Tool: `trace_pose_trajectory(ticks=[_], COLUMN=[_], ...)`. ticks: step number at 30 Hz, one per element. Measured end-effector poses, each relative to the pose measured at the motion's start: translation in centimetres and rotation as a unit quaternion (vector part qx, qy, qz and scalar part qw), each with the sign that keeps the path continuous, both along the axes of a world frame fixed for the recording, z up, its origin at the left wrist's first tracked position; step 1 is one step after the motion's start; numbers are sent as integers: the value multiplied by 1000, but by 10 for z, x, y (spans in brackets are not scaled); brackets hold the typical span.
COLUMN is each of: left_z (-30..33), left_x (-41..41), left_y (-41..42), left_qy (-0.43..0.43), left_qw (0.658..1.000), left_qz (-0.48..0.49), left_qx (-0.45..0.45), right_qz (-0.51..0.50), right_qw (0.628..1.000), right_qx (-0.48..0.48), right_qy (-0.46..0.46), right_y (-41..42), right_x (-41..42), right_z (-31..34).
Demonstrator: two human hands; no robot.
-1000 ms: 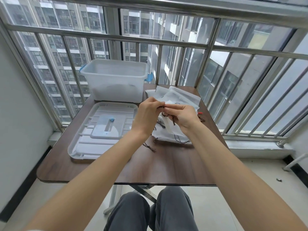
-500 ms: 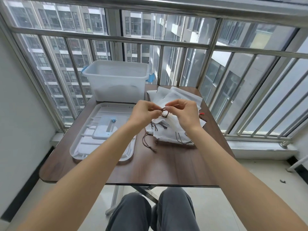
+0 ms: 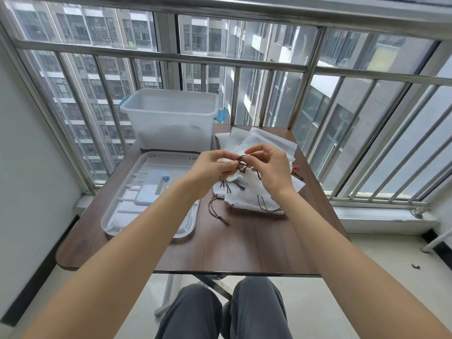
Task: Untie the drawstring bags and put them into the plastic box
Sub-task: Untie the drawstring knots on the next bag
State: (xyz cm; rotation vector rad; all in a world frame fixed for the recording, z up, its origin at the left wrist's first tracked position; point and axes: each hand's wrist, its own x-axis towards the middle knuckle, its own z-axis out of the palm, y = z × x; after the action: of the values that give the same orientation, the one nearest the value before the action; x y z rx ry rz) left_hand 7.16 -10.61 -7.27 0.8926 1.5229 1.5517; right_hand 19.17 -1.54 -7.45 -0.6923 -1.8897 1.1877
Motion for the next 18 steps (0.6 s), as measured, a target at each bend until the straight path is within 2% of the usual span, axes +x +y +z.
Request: trace_pose_trajectory(ticks=[5, 10, 14, 18], left_z=[3, 11, 14, 15], left_x=[-4, -2, 0, -2], left_y=[0, -1, 0, 2], left_qy=[11, 15, -33, -79], left_qw=[999, 992, 988, 986], left_qz=[-25, -62, -71, -74], left_qx=[-38, -110, -132, -129], right_qz=[6, 10, 23, 22], right_qw=[1000, 995, 981, 978], right_qx=[12, 92, 177, 192], right_qy=[-8, -32, -74, -80], right_y=[0, -1, -1, -1], right_x=[-1, -3, -2, -1], right_z=[-5, -7, -7, -6])
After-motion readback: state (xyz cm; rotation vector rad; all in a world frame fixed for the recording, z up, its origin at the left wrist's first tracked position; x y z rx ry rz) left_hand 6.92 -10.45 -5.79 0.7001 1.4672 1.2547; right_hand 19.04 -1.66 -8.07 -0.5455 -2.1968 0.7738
